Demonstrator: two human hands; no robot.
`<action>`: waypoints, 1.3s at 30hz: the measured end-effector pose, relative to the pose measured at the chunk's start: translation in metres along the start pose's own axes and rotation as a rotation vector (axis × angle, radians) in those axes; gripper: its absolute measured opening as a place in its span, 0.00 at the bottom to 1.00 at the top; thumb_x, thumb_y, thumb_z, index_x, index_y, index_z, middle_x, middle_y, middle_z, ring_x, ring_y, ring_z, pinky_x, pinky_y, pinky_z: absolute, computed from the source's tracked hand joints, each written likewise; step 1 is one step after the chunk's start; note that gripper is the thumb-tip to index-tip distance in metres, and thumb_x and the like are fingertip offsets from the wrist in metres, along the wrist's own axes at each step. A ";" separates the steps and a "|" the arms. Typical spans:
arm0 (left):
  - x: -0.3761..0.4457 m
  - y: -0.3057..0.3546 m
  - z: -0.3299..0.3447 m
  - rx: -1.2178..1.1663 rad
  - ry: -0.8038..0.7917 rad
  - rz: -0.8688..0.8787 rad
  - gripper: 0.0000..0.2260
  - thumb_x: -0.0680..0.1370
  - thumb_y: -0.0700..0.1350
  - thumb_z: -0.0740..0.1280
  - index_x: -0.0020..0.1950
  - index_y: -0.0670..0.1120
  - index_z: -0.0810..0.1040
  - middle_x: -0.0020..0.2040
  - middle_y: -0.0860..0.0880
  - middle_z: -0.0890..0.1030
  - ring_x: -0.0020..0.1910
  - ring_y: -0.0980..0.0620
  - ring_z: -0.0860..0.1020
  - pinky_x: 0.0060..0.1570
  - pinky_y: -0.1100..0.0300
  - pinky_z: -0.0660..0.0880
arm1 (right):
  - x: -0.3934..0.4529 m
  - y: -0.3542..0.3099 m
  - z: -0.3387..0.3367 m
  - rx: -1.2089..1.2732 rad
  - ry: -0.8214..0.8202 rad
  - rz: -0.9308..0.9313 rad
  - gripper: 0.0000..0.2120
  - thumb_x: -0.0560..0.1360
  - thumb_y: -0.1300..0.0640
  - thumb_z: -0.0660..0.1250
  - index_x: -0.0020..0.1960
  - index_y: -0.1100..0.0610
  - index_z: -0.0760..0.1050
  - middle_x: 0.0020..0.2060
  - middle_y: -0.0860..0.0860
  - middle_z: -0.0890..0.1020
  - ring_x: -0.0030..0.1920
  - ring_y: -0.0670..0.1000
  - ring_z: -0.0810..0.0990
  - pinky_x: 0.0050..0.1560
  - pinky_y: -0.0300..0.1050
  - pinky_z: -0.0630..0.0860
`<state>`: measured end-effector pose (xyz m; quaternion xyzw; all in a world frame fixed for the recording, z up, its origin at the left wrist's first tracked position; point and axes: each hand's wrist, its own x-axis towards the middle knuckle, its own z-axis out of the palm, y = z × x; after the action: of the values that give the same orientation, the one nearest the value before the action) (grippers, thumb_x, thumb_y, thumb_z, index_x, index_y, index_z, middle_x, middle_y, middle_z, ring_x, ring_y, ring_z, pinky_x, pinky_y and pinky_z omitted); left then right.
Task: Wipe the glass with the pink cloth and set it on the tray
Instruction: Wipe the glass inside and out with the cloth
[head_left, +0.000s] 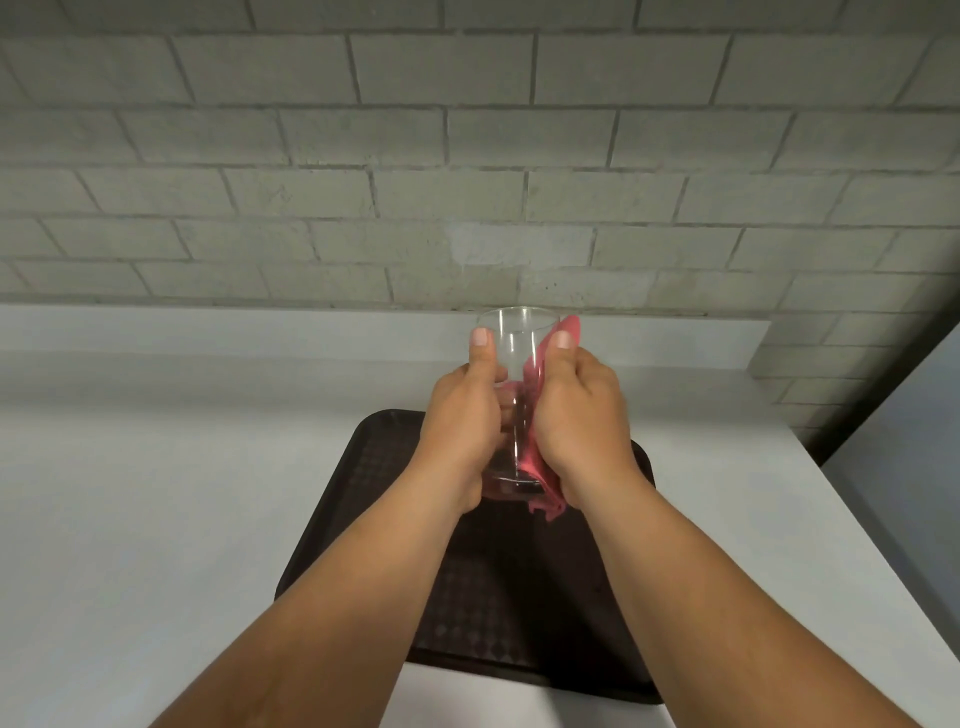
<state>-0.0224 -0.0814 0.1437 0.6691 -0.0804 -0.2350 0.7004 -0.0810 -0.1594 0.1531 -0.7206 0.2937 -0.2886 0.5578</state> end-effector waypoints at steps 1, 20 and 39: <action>-0.002 0.000 0.001 -0.026 -0.007 -0.019 0.32 0.83 0.71 0.55 0.64 0.45 0.81 0.48 0.48 0.86 0.43 0.54 0.88 0.39 0.53 0.86 | 0.000 -0.001 0.001 -0.025 0.007 -0.025 0.27 0.83 0.37 0.48 0.48 0.51 0.79 0.43 0.50 0.85 0.45 0.50 0.84 0.49 0.52 0.80; -0.005 0.009 -0.003 -0.175 -0.030 0.030 0.40 0.73 0.72 0.65 0.68 0.39 0.79 0.65 0.38 0.84 0.64 0.40 0.84 0.69 0.40 0.78 | -0.050 0.002 0.009 -0.325 -0.177 -0.231 0.33 0.85 0.45 0.51 0.84 0.55 0.43 0.85 0.53 0.53 0.84 0.53 0.50 0.81 0.49 0.53; -0.003 0.003 -0.011 -0.188 -0.051 0.037 0.28 0.82 0.68 0.62 0.56 0.43 0.81 0.49 0.40 0.87 0.50 0.44 0.88 0.55 0.47 0.84 | -0.049 -0.002 0.008 -0.278 -0.144 -0.214 0.30 0.85 0.45 0.52 0.83 0.54 0.52 0.78 0.53 0.68 0.76 0.53 0.68 0.71 0.48 0.70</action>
<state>-0.0196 -0.0705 0.1461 0.5928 -0.0882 -0.2455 0.7619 -0.1071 -0.1167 0.1493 -0.8367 0.2119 -0.2506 0.4384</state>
